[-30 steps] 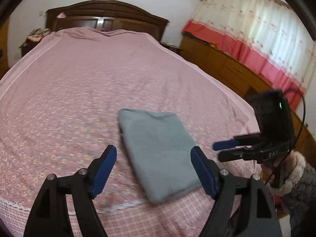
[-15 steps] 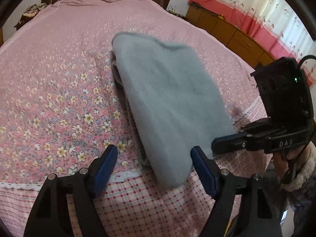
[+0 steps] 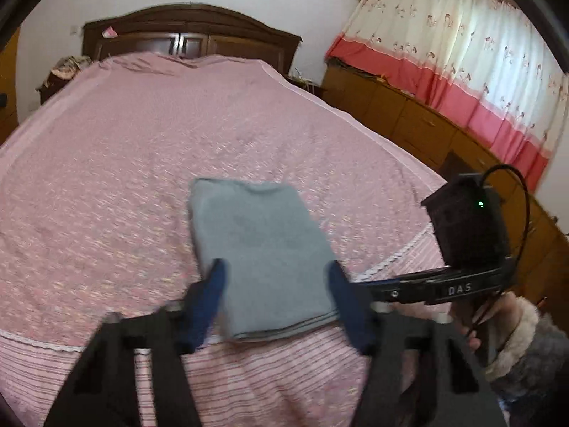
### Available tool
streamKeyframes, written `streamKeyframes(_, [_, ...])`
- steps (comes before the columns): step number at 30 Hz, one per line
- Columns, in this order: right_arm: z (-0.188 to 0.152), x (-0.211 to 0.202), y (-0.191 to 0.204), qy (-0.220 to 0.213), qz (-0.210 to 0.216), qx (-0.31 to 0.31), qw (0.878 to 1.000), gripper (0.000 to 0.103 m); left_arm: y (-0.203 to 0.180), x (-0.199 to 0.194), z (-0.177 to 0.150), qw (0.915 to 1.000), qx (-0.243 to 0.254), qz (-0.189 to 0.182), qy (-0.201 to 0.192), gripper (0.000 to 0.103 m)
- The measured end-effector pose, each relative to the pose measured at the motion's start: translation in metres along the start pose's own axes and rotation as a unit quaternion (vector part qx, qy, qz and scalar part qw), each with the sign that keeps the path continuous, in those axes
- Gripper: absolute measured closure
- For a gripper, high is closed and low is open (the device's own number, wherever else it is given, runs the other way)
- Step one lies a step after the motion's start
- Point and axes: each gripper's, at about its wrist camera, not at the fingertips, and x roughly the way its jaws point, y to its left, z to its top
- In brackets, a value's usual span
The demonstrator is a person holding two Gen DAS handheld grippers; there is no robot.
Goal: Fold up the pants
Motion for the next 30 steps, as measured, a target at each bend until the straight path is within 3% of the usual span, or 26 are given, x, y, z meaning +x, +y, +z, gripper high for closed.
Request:
streamKeyframes(2, [-0.002, 0.000, -0.001, -0.001, 0.001, -0.004, 1.000, 0.087, -0.002, 0.016, -0.006, 0.9994, -0.011, -0.029, 0.014, 0.083])
streamKeyframes(3, [-0.004, 0.004, 0.005, 0.002, -0.001, -0.009, 1.000, 0.087, -0.001, 0.020, -0.007, 0.9989, -0.017, -0.037, 0.023, 0.087])
streamKeyframes(5, [-0.009, 0.014, 0.004, 0.020, -0.027, -0.018, 0.999, 0.087, 0.008, 0.047, -0.016, 0.9976, -0.034, -0.034, 0.050, 0.088])
streamKeyframes(7, [-0.013, 0.029, -0.010, 0.048, -0.053, -0.001, 0.997, 0.102, 0.022, 0.074, -0.028, 0.9940, -0.052, -0.018, 0.094, 0.100])
streamKeyframes(8, [-0.017, 0.032, -0.018, 0.061, -0.046, 0.020, 0.997, 0.102, 0.029, 0.081, -0.033, 0.9920, -0.068, -0.030, 0.102, 0.101])
streamKeyframes(11, [-0.026, 0.009, -0.006, 0.023, -0.045, 0.027, 0.998, 0.100, 0.035, 0.069, -0.031, 0.9889, -0.099, -0.054, 0.097, 0.101])
streamKeyframes(13, [-0.037, -0.021, 0.009, -0.018, -0.077, 0.010, 0.997, 0.090, 0.029, 0.056, -0.026, 0.9918, -0.078, -0.042, 0.093, 0.096])
streamKeyframes(15, [-0.046, -0.049, 0.022, -0.059, -0.114, -0.001, 0.992, 0.081, 0.016, 0.037, -0.022, 0.9968, -0.040, -0.011, 0.069, 0.073])
streamKeyframes(16, [-0.052, -0.064, 0.036, -0.090, -0.143, -0.010, 0.986, 0.073, 0.009, 0.027, -0.021, 0.9986, -0.020, 0.003, 0.048, 0.067])
streamKeyframes(17, [-0.060, -0.075, 0.048, -0.117, -0.167, -0.015, 0.979, 0.071, 0.001, 0.015, -0.022, 0.9996, 0.003, 0.018, 0.021, 0.050])
streamKeyframes(18, [-0.068, -0.084, 0.055, -0.141, -0.181, -0.016, 0.973, 0.070, -0.007, 0.006, -0.023, 0.9992, 0.021, 0.034, 0.000, 0.024])
streamKeyframes(20, [-0.085, -0.095, 0.079, -0.205, -0.231, -0.008, 0.951, 0.069, -0.019, -0.006, -0.028, 0.9967, 0.048, 0.059, -0.028, 0.004])
streamKeyframes(23, [-0.114, -0.083, 0.110, -0.282, -0.315, 0.021, 0.906, 0.057, -0.028, -0.020, -0.041, 0.9902, 0.075, 0.097, -0.067, 0.003])
streamKeyframes(24, [-0.121, -0.074, 0.118, -0.306, -0.329, 0.028, 0.893, 0.046, -0.031, -0.021, -0.048, 0.9893, 0.084, 0.100, -0.065, 0.003])
streamKeyframes(25, [-0.124, -0.062, 0.134, -0.322, -0.334, 0.021, 0.886, 0.036, -0.032, -0.019, -0.056, 0.9891, 0.089, 0.101, -0.061, 0.003])
streamKeyframes(27, [-0.129, -0.031, 0.147, -0.310, -0.363, -0.042, 0.877, 0.034, -0.028, -0.021, -0.069, 0.9906, 0.085, 0.090, -0.060, 0.002])
streamKeyframes(28, [-0.132, -0.018, 0.151, -0.305, -0.397, -0.072, 0.863, 0.028, -0.027, -0.022, -0.075, 0.9913, 0.079, 0.086, -0.062, 0.002])
streamKeyframes(30, [-0.148, 0.008, 0.157, -0.322, -0.461, -0.146, 0.814, 0.022, -0.021, -0.025, -0.090, 0.9918, 0.066, 0.079, -0.076, 0.001])
